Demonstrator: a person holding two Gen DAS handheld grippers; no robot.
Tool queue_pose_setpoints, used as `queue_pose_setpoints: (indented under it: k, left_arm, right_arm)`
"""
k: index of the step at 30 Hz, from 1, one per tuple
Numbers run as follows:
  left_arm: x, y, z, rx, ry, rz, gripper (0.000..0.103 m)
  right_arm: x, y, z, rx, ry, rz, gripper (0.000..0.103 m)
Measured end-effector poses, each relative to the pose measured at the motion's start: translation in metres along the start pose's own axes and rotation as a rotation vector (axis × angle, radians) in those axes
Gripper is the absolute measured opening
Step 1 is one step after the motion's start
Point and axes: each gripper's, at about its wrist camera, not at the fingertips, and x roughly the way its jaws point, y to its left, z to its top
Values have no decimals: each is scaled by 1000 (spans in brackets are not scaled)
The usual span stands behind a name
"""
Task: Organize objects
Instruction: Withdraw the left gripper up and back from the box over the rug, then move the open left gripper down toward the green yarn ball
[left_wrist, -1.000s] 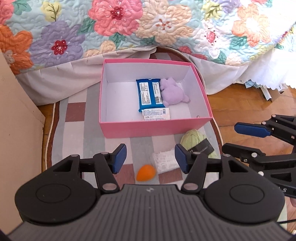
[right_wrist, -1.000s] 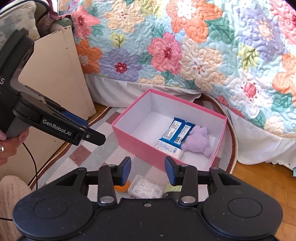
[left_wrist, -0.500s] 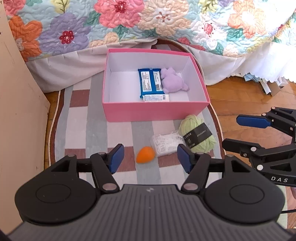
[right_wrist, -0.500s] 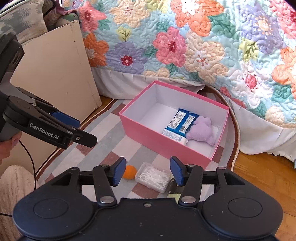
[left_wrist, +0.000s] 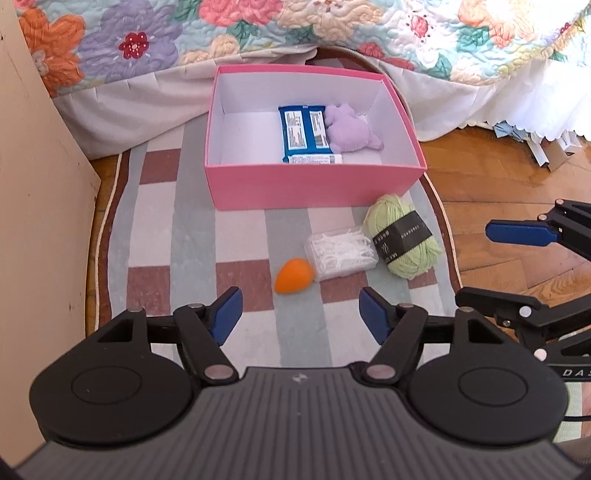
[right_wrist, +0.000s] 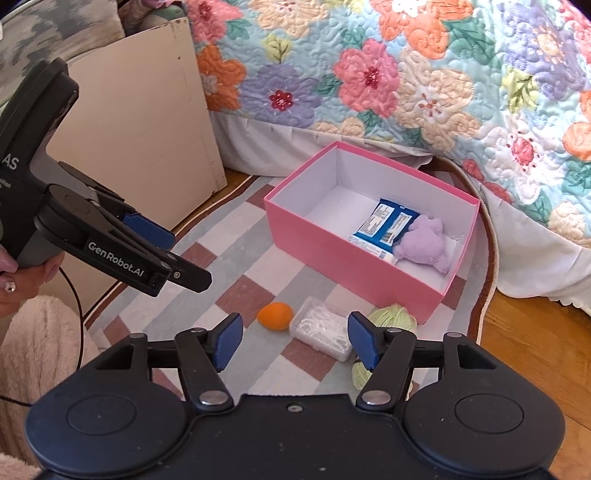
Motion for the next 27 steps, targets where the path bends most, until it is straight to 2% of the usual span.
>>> queue_pose_setpoints:
  k: [4,6,10,13,18,20,21,27]
  left_arm:
    - [0,-3,-9,-6,15,-7,70]
    - [0,-5,-13,-9,20,-9,71]
    - [-1,-5,-22,-24,30,-18,73]
    - [0,-8,-26,-23,34,-24,75]
    - [5,-10,-30,-30,46,-43,79]
    - [8,-9,-31,-46,50,-52,89]
    - [10,-9,-32,-52,50,-56,89]
    - [23,-16,-36,-37,58,-56,95]
  right_arm:
    - [-1,1,-4,-11,8,12,72]
    - [-2,2,-7,-23,11,14,83]
    - [-5,2,-14,-41,12,17,85]
    - [-4,1,-19,-50,22,11,90]
    - [3,1,-31,-75,37,5,91]
    - [7,1,-34,-99,41,-19,91]
    - [8,1,-35,-107,39,-33,91]
    - [12,-10,-42,-65,15,-43,91]
